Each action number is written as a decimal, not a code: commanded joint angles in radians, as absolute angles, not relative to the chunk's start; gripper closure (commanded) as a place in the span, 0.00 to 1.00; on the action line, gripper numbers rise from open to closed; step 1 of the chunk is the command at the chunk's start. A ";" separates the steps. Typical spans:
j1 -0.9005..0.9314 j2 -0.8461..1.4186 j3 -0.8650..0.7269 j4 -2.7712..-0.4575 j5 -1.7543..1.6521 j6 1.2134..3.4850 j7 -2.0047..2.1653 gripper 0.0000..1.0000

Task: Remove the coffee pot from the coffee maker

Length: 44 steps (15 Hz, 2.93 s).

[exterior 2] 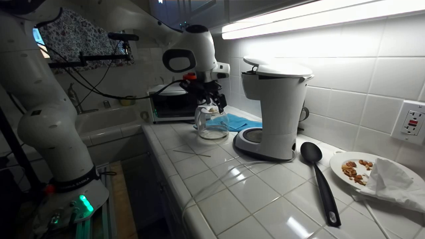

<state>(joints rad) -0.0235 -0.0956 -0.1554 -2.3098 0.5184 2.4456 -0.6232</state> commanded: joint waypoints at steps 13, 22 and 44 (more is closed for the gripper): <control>-0.024 -0.114 -0.129 -2.318 0.512 2.430 -0.572 0.00; -0.024 -0.121 -0.122 -2.327 0.492 2.451 -0.574 0.00; -0.025 -0.124 -0.118 -2.346 0.424 2.481 -0.569 0.00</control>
<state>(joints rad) -0.0233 -0.1125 -0.1233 -2.3264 0.4544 2.4642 -0.5889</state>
